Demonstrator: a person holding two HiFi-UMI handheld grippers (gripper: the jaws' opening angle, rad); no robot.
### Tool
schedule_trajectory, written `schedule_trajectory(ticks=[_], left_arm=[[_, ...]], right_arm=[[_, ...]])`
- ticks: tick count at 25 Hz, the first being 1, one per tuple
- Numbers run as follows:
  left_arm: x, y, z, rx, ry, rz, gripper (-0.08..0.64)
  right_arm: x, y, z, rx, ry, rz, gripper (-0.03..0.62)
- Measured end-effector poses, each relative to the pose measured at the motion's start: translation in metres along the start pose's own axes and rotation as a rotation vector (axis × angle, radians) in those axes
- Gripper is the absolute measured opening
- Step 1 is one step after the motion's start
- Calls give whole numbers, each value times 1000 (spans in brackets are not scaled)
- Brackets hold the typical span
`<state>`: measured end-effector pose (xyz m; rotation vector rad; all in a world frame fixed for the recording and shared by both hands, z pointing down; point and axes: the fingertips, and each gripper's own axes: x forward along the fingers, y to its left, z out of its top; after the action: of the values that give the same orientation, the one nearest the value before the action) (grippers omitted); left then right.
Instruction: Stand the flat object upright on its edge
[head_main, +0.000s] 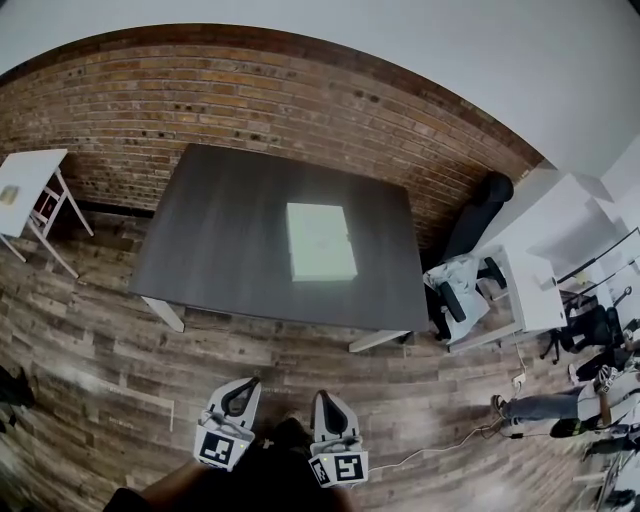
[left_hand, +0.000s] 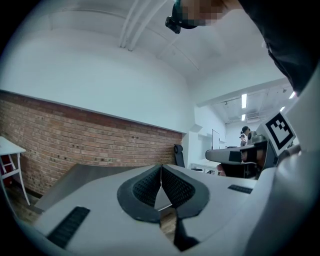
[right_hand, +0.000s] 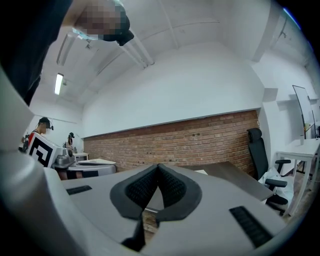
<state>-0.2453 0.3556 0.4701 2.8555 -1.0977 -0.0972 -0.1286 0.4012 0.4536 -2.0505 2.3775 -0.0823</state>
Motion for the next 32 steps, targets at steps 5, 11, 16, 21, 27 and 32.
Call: schedule_trajectory(ticks=[5,11,16,21,27,32], left_arm=[[0,9,0,-9,-2,0,34],[20,16,-7,4,9,12,34],[47,16,-7,1,3,18,34],[84,20,-8,5,2,41,34],[140,28,-13,0,23,55,34],[190,35,-16,7,39,63,34]], right_arm=[[7,3,-2,2,4,-10,23],[24,-11,-6,-4,4,0,25],[43,-35,-4,0,-3,7,24],[69,-67,-3,2,-1,26,23],[112,-110,0,4,11,43,24],[147,-140,7,10,16,82,25]])
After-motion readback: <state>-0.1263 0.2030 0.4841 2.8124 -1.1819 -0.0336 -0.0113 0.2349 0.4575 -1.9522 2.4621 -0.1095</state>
